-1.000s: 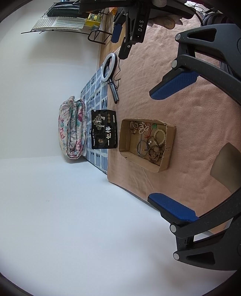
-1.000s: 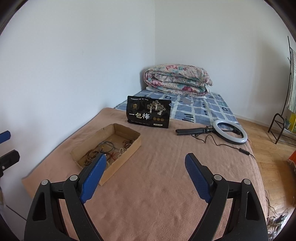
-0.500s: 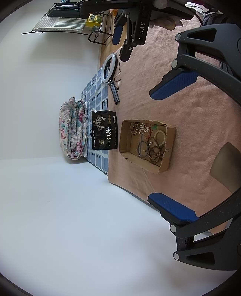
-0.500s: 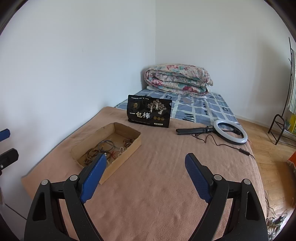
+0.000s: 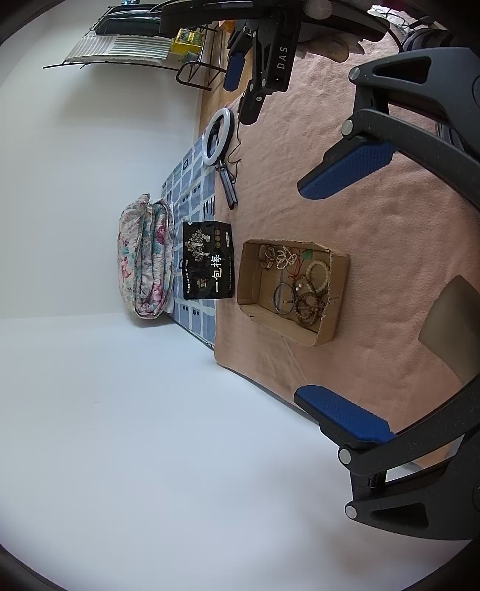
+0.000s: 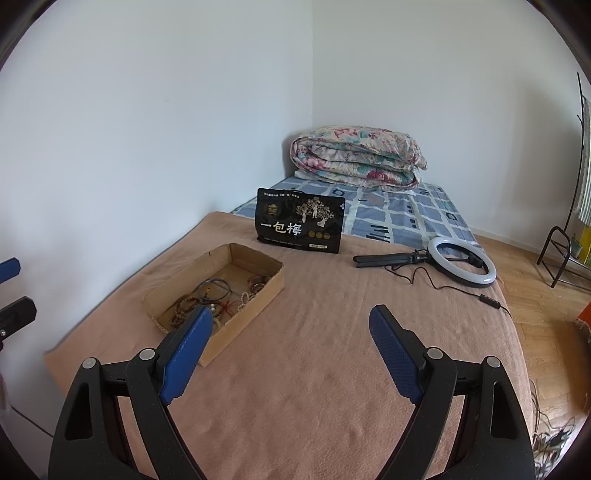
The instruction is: Organize jewelry
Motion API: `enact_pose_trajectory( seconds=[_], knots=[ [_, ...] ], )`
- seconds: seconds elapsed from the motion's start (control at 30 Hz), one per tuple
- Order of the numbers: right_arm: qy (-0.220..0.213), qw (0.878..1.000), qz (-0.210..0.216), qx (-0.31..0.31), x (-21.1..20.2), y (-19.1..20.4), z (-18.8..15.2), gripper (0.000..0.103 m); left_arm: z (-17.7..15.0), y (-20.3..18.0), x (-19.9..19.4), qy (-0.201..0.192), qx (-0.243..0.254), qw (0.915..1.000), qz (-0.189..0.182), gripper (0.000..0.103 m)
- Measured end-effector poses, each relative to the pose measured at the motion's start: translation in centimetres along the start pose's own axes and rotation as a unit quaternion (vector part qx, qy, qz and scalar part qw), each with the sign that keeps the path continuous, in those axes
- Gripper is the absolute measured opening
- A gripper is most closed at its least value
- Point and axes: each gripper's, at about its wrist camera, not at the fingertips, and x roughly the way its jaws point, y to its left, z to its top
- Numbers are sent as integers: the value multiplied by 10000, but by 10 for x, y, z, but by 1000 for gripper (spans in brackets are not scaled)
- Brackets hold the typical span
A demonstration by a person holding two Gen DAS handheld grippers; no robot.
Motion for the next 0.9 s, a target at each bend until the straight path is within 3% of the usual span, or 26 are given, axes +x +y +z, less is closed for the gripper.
enact_pose_trajectory(
  seconds=[0.9],
  knots=[
    [56,10000,17,56,2,-4,-4,87,-4,1,-2,-94,74,9999,93,102]
  ],
)
